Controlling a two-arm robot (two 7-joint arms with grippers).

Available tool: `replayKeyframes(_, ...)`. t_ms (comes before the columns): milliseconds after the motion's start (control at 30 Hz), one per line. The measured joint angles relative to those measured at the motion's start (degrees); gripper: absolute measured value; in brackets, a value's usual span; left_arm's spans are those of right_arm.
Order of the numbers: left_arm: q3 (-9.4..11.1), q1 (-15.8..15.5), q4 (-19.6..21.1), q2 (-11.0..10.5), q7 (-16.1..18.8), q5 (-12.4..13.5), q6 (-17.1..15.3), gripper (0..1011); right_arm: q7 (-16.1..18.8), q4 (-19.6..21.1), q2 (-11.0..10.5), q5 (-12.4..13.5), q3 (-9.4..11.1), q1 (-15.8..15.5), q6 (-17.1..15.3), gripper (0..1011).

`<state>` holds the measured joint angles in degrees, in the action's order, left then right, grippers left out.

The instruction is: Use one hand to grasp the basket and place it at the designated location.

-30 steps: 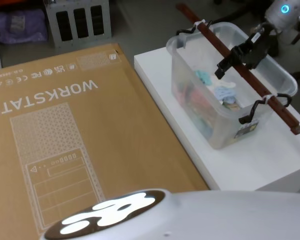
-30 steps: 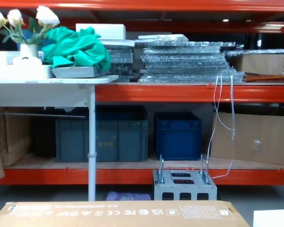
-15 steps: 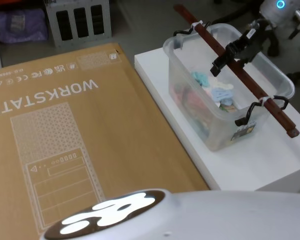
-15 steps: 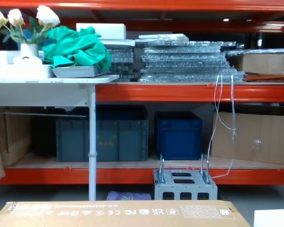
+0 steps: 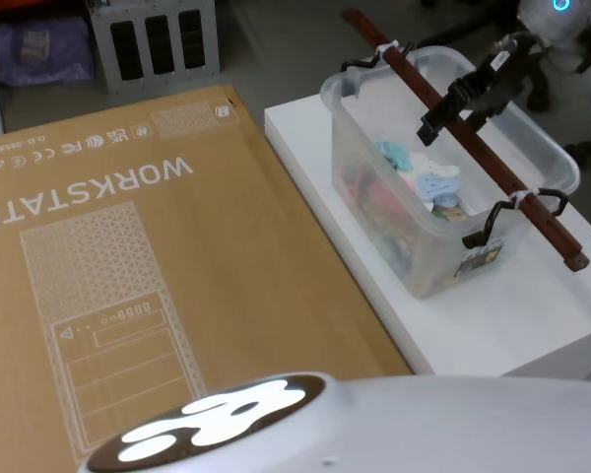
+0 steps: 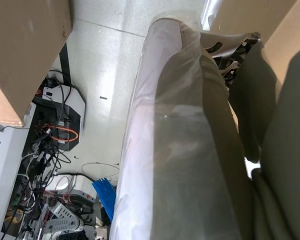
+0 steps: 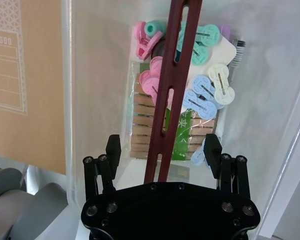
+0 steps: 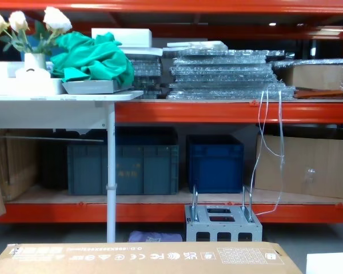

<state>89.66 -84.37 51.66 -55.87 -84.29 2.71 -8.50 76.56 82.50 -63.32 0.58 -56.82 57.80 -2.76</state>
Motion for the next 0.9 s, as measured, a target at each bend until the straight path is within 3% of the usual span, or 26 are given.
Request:
replayKeyframes(300,0.0,0.0,0.0,0.0,0.0,0.0,0.0,0,-0.3,4.1,-1.3,-1.8,1.6,0.2,-1.6,1000)
replayKeyframes(900,0.0,0.0,0.0,0.0,0.0,0.0,0.0,0,0.1,4.5,-1.2,-2.6,2.0,0.1,-1.9,1000)
